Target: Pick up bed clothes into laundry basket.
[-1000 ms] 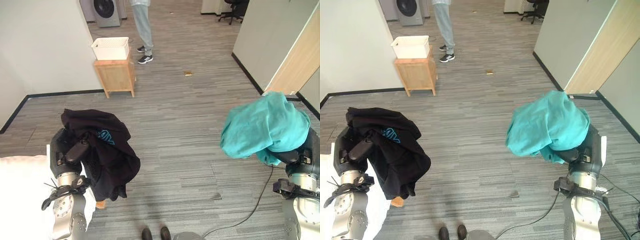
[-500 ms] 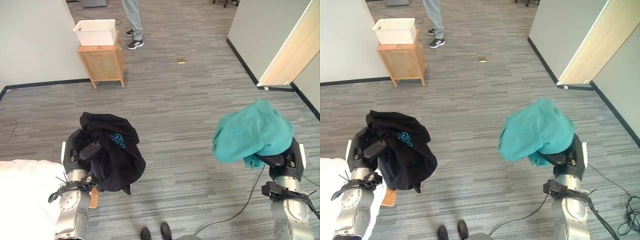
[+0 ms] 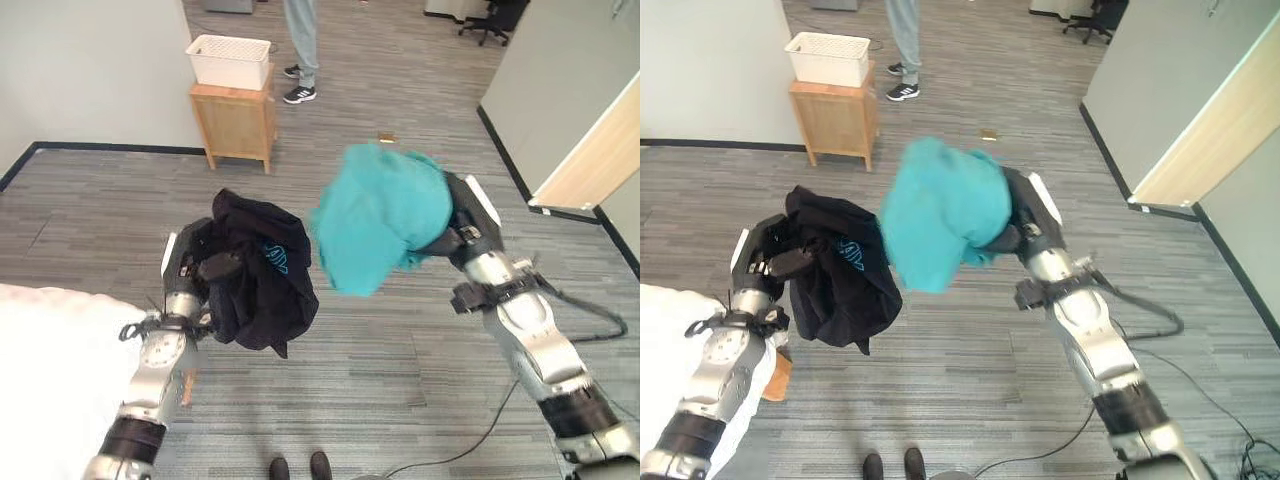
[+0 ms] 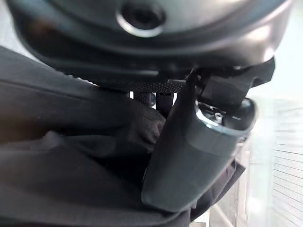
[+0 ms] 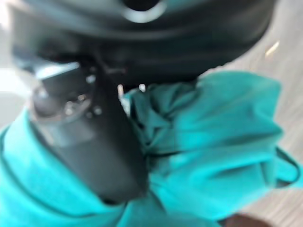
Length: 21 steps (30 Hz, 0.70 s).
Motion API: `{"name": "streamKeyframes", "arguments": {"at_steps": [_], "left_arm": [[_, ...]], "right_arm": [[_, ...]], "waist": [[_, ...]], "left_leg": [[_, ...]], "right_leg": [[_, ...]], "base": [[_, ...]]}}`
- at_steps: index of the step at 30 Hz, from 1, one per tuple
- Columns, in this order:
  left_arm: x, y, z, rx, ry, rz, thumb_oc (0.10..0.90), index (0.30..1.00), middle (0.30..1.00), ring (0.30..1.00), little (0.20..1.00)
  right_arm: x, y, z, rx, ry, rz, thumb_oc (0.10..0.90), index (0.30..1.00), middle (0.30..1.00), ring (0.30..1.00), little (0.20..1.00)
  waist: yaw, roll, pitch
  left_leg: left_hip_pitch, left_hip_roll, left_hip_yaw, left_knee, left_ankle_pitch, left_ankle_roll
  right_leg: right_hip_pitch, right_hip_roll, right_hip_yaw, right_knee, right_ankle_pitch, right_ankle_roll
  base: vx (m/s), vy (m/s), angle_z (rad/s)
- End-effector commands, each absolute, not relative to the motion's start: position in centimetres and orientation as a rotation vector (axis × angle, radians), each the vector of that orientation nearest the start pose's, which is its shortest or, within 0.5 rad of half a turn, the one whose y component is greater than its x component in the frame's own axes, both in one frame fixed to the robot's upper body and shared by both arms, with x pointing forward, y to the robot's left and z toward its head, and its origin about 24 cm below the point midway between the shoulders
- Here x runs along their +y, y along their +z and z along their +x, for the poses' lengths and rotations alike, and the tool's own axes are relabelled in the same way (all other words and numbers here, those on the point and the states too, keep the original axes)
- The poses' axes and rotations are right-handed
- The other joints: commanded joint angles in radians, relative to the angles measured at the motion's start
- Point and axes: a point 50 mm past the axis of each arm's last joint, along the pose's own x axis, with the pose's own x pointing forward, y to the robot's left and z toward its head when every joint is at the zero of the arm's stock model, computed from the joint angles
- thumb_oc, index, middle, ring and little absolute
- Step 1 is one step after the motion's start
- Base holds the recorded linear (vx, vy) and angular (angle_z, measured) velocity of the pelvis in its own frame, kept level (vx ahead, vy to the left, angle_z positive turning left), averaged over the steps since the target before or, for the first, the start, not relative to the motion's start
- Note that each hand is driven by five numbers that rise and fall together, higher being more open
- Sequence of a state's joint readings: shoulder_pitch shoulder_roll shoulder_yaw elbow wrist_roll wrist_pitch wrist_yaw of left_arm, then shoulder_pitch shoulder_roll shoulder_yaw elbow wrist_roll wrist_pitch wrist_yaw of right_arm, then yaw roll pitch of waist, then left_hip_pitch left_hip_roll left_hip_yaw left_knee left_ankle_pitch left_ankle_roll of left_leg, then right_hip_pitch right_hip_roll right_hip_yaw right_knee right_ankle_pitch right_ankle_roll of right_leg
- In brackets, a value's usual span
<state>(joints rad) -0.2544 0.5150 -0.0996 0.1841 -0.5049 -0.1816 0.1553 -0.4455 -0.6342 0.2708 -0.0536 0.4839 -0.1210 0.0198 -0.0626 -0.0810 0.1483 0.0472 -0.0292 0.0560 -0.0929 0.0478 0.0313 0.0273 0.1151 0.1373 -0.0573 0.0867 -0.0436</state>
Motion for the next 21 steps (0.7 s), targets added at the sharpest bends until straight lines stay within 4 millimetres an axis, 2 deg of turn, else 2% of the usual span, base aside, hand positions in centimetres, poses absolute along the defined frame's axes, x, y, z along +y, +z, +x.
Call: {"name": "streamKeyframes", "arguments": {"at_steps": [1,2,5,6,8,9,10,11,12,13,14,15,16,17,18,20,21], "left_arm": [[22.7,17.9,31.1,-0.563,0.116,0.058,0.4,0.3,0.3,0.3,0.3],[23.2,18.3,30.8,-0.587,0.157,0.107,0.4,0.3,0.3,0.3,0.3],[24.4,18.2,29.7,-0.616,0.211,0.063,0.4,0.3,0.3,0.3,0.3],[25.9,17.2,28.7,-0.583,0.26,0.063,0.4,0.3,0.3,0.3,0.3],[27.2,16.5,27.6,-0.565,0.308,0.098,0.4,0.3,0.3,0.3,0.3],[27.2,16.4,27.5,-0.562,0.307,0.099,0.4,0.3,0.3,0.3,0.3],[28.7,15.4,26.0,-0.537,0.37,0.106,0.4,0.3,0.3,0.3,0.3],[28.7,15.3,25.9,-0.533,0.369,0.106,0.4,0.3,0.3,0.3,0.3],[30.0,14.2,24.4,-0.504,0.443,0.101,0.4,0.3,0.3,0.3,0.3],[30.0,14.2,24.4,-0.504,0.444,0.101,0.4,0.3,0.3,0.3,0.3],[30.4,13.1,23.8,-0.475,0.483,0.075,0.4,0.3,0.3,0.3,0.3],[30.1,11.3,23.0,-0.415,0.495,0.025,0.4,0.3,0.3,0.3,0.3],[30.0,10.2,22.9,-0.366,0.492,0.023,0.4,0.3,0.3,0.3,0.3],[30.0,10.1,22.8,-0.364,0.491,0.023,0.4,0.3,0.3,0.3,0.3],[29.3,7.3,22.4,-0.225,0.446,0.046,0.4,0.3,0.3,0.3,0.3],[29.2,6.7,22.2,-0.203,0.437,0.037,0.4,0.3,0.3,0.3,0.3],[28.8,5.8,22.1,-0.171,0.429,-0.005,0.4,0.3,0.3,0.3,0.3]], "right_arm": [[-17.0,23.0,29.9,-0.708,0.306,-0.077,0.4,0.3,0.3,0.3,0.3],[-17.0,22.7,29.8,-0.708,0.295,-0.075,0.4,0.3,0.3,0.3,0.3],[-17.8,21.9,29.1,-0.701,0.259,-0.084,0.4,0.3,0.3,0.3,0.3],[-19.3,20.6,28.5,-0.666,0.198,-0.099,0.4,0.3,0.3,0.3,0.3],[-21.0,19.5,27.6,-0.637,0.132,-0.096,0.4,0.3,0.3,0.3,0.3],[-21.0,19.4,27.6,-0.634,0.132,-0.096,0.4,0.3,0.3,0.3,0.3],[-23.1,17.8,26.5,-0.584,0.05,-0.089,0.4,0.3,0.3,0.3,0.3],[-23.1,17.7,26.4,-0.58,0.05,-0.089,0.4,0.3,0.3,0.3,0.3],[-25.1,15.7,25.2,-0.509,-0.04,-0.073,0.4,0.3,0.3,0.3,0.3],[-25.1,15.6,25.1,-0.508,-0.04,-0.073,0.4,0.3,0.3,0.3,0.3],[-25.8,14.4,24.5,-0.466,-0.081,-0.06,0.4,0.3,0.3,0.3,0.3],[-26.9,12.4,23.6,-0.381,-0.142,-0.076,0.4,0.3,0.3,0.3,0.3],[-27.3,11.3,23.2,-0.335,-0.169,-0.081,0.4,0.3,0.3,0.3,0.3],[-27.3,11.2,23.2,-0.333,-0.169,-0.082,0.4,0.3,0.3,0.3,0.3],[-27.9,8.4,22.3,-0.225,-0.228,-0.018,0.4,0.3,0.3,0.3,0.3],[-28.2,8.0,22.1,-0.206,-0.239,-0.023,0.4,0.3,0.3,0.3,0.3],[-28.1,7.6,21.9,-0.194,-0.245,-0.026,0.4,0.3,0.3,0.3,0.3]], "waist": [[0.012,0.008,-0.105],[0.014,0.008,-0.102],[0.015,0.011,-0.101],[0.014,0.014,-0.104],[0.012,0.017,-0.099],[0.014,0.017,-0.102],[0.01,0.018,-0.1],[0.011,0.019,-0.103],[0.005,0.022,-0.105],[0.006,0.021,-0.104],[0.002,0.022,-0.107],[-0.004,0.023,-0.104],[-0.007,0.026,-0.106],[-0.007,0.025,-0.107],[-0.015,0.033,-0.106],[-0.016,0.034,-0.109],[-0.018,0.037,-0.11]], "left_leg": [[0.036,0.044,0.01,0.006,-0.102,-0.043],[0.032,0.045,0.011,0.006,-0.093,-0.044],[0.035,0.042,0.011,0.006,-0.098,-0.041],[0.047,0.039,0.011,0.006,-0.117,-0.036],[0.048,0.039,0.014,0.006,-0.111,-0.035],[0.048,0.039,0.015,0.006,-0.111,-0.035],[0.049,0.039,0.016,0.006,-0.115,-0.033],[0.051,0.039,0.017,0.006,-0.116,-0.033],[0.058,0.038,0.018,0.006,-0.13,-0.03],[0.054,0.039,0.02,0.006,-0.12,-0.032],[0.058,0.038,0.02,0.006,-0.132,-0.03],[0.053,0.04,0.025,0.006,-0.121,-0.033],[0.056,0.039,0.024,0.006,-0.13,-0.033],[0.051,0.04,0.024,0.006,-0.12,-0.034],[0.054,0.04,0.02,0.006,-0.13,-0.034],[0.052,0.041,0.018,0.006,-0.129,-0.035],[0.053,0.041,0.014,0.006,-0.13,-0.035]], "right_leg": [[0.016,-0.137,0.066,0.039,-0.106,0.159],[0.01,-0.136,0.066,0.043,-0.099,0.158],[0.01,-0.139,0.066,0.048,-0.104,0.158],[0.018,-0.141,0.07,0.046,-0.115,0.159],[0.013,-0.14,0.079,0.049,-0.108,0.16],[0.014,-0.139,0.081,0.049,-0.108,0.16],[0.011,-0.139,0.089,0.05,-0.108,0.161],[0.012,-0.139,0.09,0.05,-0.109,0.162],[0.018,-0.141,0.094,0.047,-0.118,0.163],[0.013,-0.139,0.095,0.049,-0.11,0.162],[0.017,-0.141,0.097,0.046,-0.12,0.162],[0.012,-0.141,0.098,0.043,-0.112,0.16],[0.018,-0.142,0.097,0.037,-0.12,0.161],[0.014,-0.141,0.098,0.038,-0.112,0.16],[0.021,-0.143,0.095,0.03,-0.122,0.158],[0.02,-0.143,0.092,0.029,-0.122,0.157],[0.025,-0.144,0.09,0.026,-0.126,0.157]], "base": [[-0.02,-0.007,0.19],[-0.02,-0.011,0.15],[0.04,0.003,0.05],[0.05,0.004,0.02],[0.03,0.002,0.02],[0.06,-0.006,0.07],[0.04,-0.007,0.06],[0.11,-0.003,-0.03],[0.04,-0.004,-0.07],[0.1,0.001,-0.03],[0.0,-0.023,-0.16],[0.08,-0.012,-0.24],[-0.01,-0.029,-0.25],[0.06,-0.004,0.0],[0.0,0.0,0.0],[0.04,-0.003,-0.05],[0.05,0.007,-0.02]]}}
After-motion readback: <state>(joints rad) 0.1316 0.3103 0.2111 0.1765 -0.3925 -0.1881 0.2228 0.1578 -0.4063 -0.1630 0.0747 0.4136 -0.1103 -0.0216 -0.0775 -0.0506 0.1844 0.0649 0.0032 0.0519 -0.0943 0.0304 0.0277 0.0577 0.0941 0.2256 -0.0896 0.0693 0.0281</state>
